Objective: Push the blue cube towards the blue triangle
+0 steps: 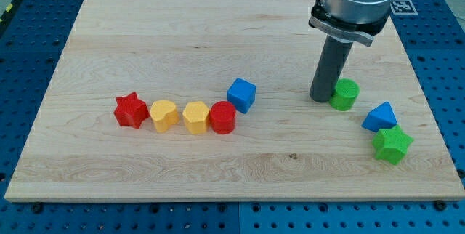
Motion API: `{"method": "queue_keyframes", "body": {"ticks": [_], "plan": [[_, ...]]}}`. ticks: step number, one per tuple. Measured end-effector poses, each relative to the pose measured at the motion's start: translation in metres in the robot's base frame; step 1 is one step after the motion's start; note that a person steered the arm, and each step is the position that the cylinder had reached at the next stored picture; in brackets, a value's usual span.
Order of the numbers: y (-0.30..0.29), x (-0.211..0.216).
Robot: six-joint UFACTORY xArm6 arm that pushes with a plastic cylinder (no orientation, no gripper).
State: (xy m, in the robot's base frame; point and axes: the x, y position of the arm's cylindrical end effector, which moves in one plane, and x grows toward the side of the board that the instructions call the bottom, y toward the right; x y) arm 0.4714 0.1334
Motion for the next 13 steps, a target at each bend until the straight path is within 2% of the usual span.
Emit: {"method": "queue_keyframes", "body": {"ticks": [2,4,5,6,7,8,9,11,13], "plan": [[0.027,0.000],[0.027,-0.006],[-0.020,-0.034],[-0.102,-0.045],[-0.201,-0.045],[-0.250,-0.038],[-0.250,-0.022],[-0.227,-0.018],[-0.158,-0.013]]}}
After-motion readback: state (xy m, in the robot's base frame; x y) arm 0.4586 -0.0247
